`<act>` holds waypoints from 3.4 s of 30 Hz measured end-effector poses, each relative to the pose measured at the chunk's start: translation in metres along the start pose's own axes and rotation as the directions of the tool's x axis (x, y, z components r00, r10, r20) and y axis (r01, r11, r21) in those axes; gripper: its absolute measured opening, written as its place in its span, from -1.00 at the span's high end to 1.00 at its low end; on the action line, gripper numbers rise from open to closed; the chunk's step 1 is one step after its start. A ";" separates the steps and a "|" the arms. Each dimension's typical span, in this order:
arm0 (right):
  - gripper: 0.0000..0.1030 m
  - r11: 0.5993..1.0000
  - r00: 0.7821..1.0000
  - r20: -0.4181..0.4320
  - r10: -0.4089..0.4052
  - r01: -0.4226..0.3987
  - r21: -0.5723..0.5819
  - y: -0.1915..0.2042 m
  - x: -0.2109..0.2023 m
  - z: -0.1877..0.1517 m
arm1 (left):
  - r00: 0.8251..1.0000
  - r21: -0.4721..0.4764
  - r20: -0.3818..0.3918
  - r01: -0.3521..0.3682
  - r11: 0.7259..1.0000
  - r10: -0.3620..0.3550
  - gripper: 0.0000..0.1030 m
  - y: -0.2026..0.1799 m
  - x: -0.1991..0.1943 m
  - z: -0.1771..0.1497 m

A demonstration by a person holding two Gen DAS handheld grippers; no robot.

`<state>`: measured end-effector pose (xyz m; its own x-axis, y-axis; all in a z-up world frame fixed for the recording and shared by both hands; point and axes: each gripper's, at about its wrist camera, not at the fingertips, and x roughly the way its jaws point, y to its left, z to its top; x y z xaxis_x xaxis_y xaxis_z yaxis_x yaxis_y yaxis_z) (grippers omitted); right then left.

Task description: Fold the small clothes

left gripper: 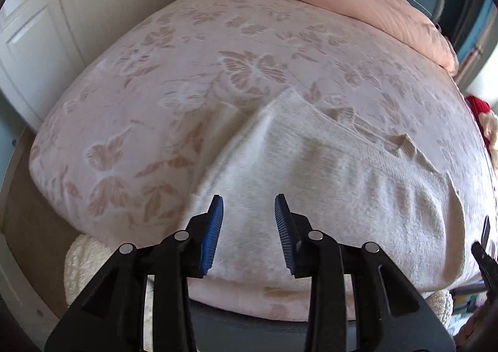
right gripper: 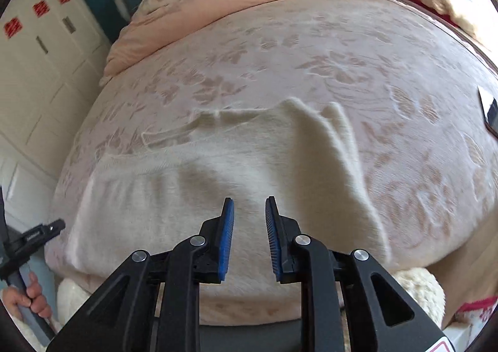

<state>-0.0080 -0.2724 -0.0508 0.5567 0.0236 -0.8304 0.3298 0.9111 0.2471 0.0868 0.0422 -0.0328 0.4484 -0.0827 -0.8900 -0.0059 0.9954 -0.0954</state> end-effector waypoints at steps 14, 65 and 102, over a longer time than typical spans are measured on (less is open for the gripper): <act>0.67 0.983 0.981 -0.150 -0.126 0.104 -0.149 0.036 0.092 0.012 | 0.990 0.144 -0.127 -0.035 0.989 0.053 0.31 -0.052 0.060 -0.034; 0.67 0.978 0.991 -0.117 -0.067 0.042 -0.203 0.083 0.052 -0.034 | 0.997 0.225 -0.072 -0.004 0.974 0.021 -0.14 -0.072 0.005 -0.062; 0.59 0.966 0.978 -0.210 0.008 -0.062 -0.251 0.136 0.083 -0.043 | 0.950 -0.447 -0.104 0.221 0.867 -0.295 0.67 0.094 0.055 -0.053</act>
<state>0.0502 -0.1288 -0.1075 0.3867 0.1169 -0.9148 0.0930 0.9819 0.1648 0.0631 0.1290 -0.1144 0.3342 -0.3776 -0.8636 -0.3054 0.8234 -0.4782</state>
